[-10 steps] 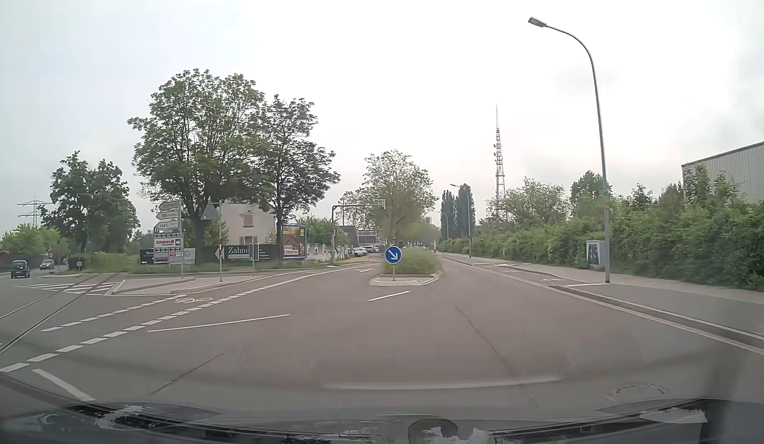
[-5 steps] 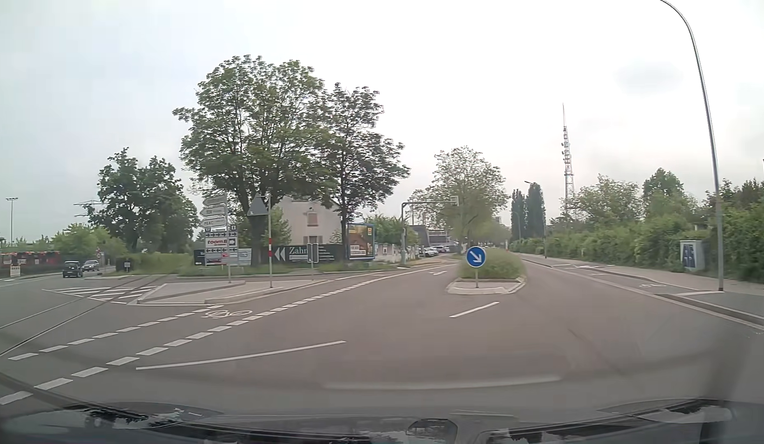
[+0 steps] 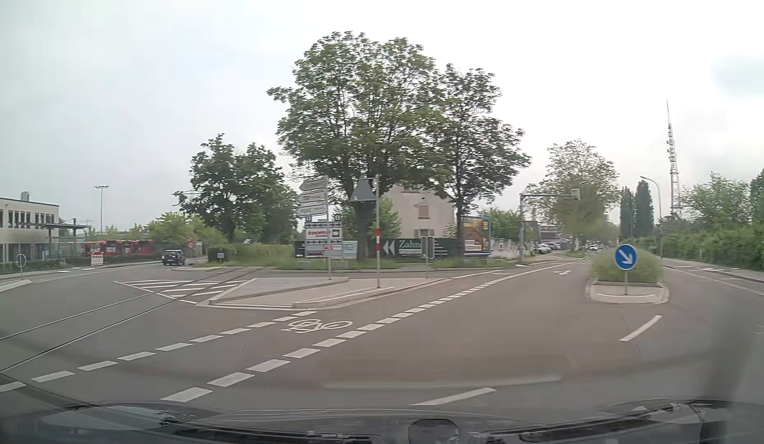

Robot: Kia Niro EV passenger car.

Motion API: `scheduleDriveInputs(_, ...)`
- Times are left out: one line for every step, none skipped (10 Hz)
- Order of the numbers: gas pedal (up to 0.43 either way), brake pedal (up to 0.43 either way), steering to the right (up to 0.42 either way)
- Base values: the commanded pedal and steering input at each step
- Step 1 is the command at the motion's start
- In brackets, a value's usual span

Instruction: Follow the waypoints while adhering to traffic rules and regulations

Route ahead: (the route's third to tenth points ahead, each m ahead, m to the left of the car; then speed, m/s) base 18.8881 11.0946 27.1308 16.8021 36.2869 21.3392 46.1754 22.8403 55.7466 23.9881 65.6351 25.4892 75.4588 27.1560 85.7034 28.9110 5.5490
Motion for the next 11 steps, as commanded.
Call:
scheduleDriveInputs(0.059,0.000,-0.391)
scheduleDriveInputs(0.079,0.000,-0.392)
scheduleDriveInputs(0.079,0.000,-0.392)
scheduleDriveInputs(0.079,0.000,-0.390)
scheduleDriveInputs(0.079,0.000,-0.385)
scheduleDriveInputs(0.079,0.000,-0.380)
scheduleDriveInputs(0.079,0.000,-0.372)
scheduleDriveInputs(0.079,0.000,-0.360)
scheduleDriveInputs(0.079,0.000,-0.351)
scheduleDriveInputs(0.087,0.000,-0.338)
scheduleDriveInputs(0.087,0.000,-0.317)
